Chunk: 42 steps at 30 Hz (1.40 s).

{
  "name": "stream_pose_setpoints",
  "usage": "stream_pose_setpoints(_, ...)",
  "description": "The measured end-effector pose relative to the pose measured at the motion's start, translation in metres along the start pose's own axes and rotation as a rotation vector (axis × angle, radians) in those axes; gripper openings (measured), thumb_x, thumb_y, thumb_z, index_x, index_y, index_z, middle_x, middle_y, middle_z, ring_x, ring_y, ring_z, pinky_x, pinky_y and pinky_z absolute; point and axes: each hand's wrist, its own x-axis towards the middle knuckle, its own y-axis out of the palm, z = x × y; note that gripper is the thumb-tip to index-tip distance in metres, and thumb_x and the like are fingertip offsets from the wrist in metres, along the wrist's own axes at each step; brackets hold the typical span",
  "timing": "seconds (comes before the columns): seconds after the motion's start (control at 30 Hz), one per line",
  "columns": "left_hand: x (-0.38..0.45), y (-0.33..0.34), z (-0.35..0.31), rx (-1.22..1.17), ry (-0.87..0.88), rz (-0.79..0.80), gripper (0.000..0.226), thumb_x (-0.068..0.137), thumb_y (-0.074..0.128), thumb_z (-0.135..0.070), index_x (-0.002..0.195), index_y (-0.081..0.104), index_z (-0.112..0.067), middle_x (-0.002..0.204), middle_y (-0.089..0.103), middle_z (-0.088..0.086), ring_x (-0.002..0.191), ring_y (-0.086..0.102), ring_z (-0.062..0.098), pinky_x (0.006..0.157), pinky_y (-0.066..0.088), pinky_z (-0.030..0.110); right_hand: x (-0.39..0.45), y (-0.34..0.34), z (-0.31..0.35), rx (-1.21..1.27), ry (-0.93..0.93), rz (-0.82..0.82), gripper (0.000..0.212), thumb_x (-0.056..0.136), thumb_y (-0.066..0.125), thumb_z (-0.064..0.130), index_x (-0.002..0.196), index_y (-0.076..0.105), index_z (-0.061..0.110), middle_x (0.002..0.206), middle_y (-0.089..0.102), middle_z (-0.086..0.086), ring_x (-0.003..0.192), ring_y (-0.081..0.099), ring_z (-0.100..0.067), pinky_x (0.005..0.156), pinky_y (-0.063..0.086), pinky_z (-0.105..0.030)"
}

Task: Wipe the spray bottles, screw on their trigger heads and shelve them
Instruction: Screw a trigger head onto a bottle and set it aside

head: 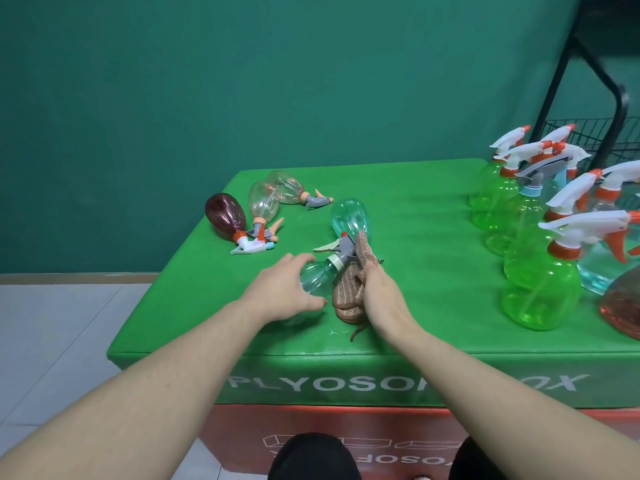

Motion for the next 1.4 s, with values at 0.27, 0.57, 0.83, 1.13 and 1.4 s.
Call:
stream_pose_setpoints(0.27,-0.002,0.006,-0.005,-0.116,-0.129,-0.15,0.091,0.081,0.08,-0.051,0.155,0.034,-0.024,0.138,0.049,0.004,0.078,0.064,0.011,0.068,0.054,0.03,-0.006,0.006,0.002,0.213,0.117,-0.052,0.05,0.11,0.021,0.033,0.136,0.058,0.011,0.135,0.061,-0.011,0.118,0.056,-0.023,0.105,0.039,-0.032)
stream_pose_setpoints(0.57,-0.007,0.024,-0.016,-0.205,-0.085,-0.174,0.088,0.092,0.069,-0.049,0.162,0.022,-0.026,0.148,0.037,0.003,0.109,0.061,0.025,0.093,0.053,0.038,0.003,0.018,0.022,0.336,0.204,-0.06,0.052,0.103,0.025,0.042,0.111,0.069,0.016,0.109,0.071,-0.008,0.103,0.065,-0.026,0.095,0.05,-0.039)
stream_pose_setpoints(0.83,-0.021,0.038,-0.026,-0.226,-0.048,-0.232,0.085,0.087,0.076,-0.045,0.158,0.032,-0.03,0.122,0.031,-0.005,0.089,0.056,0.022,0.073,0.042,0.03,0.016,0.029,0.032,0.441,0.3,-0.091,0.045,0.103,0.027,0.045,0.085,0.062,0.022,0.097,0.07,-0.006,0.087,0.063,-0.026,0.077,0.044,-0.036)
stream_pose_setpoints(1.13,-0.018,0.035,-0.026,-0.237,-0.078,-0.214,0.083,0.085,0.077,-0.041,0.156,0.034,-0.034,0.133,0.036,0.0,0.095,0.061,0.026,0.083,0.055,0.037,-0.007,0.018,0.017,-0.114,-0.005,-0.025,0.042,0.109,0.017,0.036,0.116,0.052,0.013,0.124,0.063,-0.018,0.116,0.059,-0.035,0.094,0.042,-0.039)
stream_pose_setpoints(1.4,-0.019,0.04,-0.039,-0.172,-0.059,-0.24,0.084,0.083,0.077,-0.045,0.155,0.034,-0.036,0.129,0.047,0.001,0.113,0.054,0.023,0.099,0.049,0.038,0.004,0.009,0.029,0.32,0.228,-0.053,0.042,0.108,0.028,0.031,0.079,0.056,0.018,0.074,0.063,-0.002,0.073,0.059,-0.023,0.065,0.042,-0.031)
